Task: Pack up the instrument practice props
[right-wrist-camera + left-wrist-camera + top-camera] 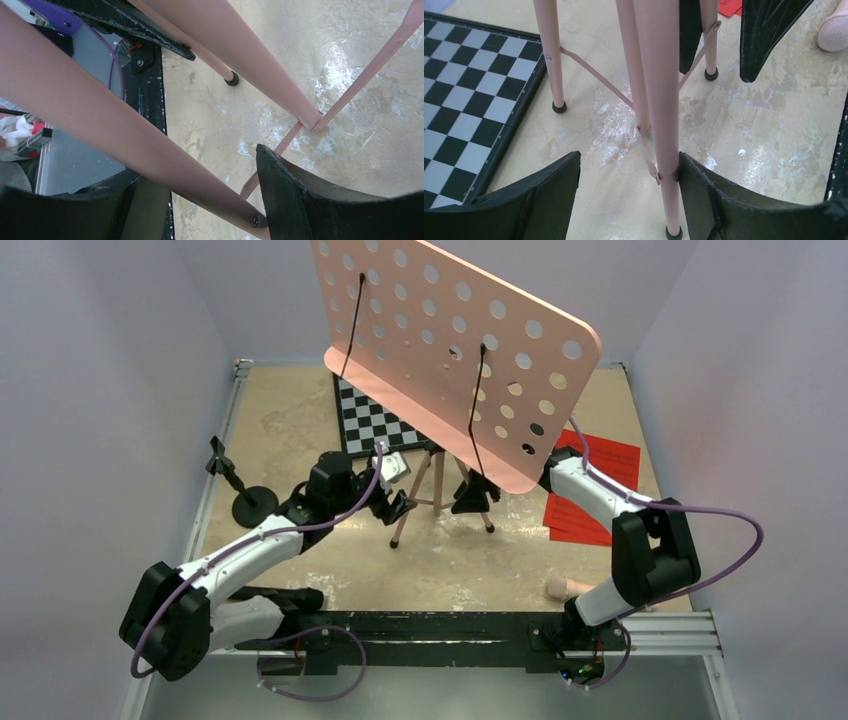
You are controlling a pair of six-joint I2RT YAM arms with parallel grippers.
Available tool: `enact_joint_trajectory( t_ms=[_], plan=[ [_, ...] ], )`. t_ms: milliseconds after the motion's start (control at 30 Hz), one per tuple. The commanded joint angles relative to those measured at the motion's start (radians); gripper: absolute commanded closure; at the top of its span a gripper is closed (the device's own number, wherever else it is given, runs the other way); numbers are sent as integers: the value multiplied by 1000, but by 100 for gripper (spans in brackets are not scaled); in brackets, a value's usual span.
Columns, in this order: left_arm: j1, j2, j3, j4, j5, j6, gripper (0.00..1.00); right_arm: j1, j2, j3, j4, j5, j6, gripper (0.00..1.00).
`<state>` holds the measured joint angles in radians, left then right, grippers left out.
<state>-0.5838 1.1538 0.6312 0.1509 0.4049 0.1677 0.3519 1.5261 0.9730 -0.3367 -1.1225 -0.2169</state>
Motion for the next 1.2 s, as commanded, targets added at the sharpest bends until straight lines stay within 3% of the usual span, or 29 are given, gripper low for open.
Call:
enact_joint_trajectory(
  t_ms=[0, 367, 600, 767, 967, 1167],
  plan=[
    [60, -23, 7, 45, -48, 190, 26, 16, 3, 6, -61, -56, 22, 36],
    [107, 13, 21, 52, 149, 268, 38, 20, 9, 38, -80, -16, 36, 26],
    [112, 36, 83, -66, 321, 405, 53, 19, 17, 56, -99, -9, 24, 26],
    [129, 62, 162, -204, 425, 435, 69, 20, 7, 50, -110, -8, 14, 27],
    [147, 101, 213, -263, 469, 435, 86, 21, 2, 37, -110, -11, 9, 27],
    [215, 143, 296, -395, 501, 519, 95, 22, -1, 42, -122, -23, -4, 26]
  ],
)
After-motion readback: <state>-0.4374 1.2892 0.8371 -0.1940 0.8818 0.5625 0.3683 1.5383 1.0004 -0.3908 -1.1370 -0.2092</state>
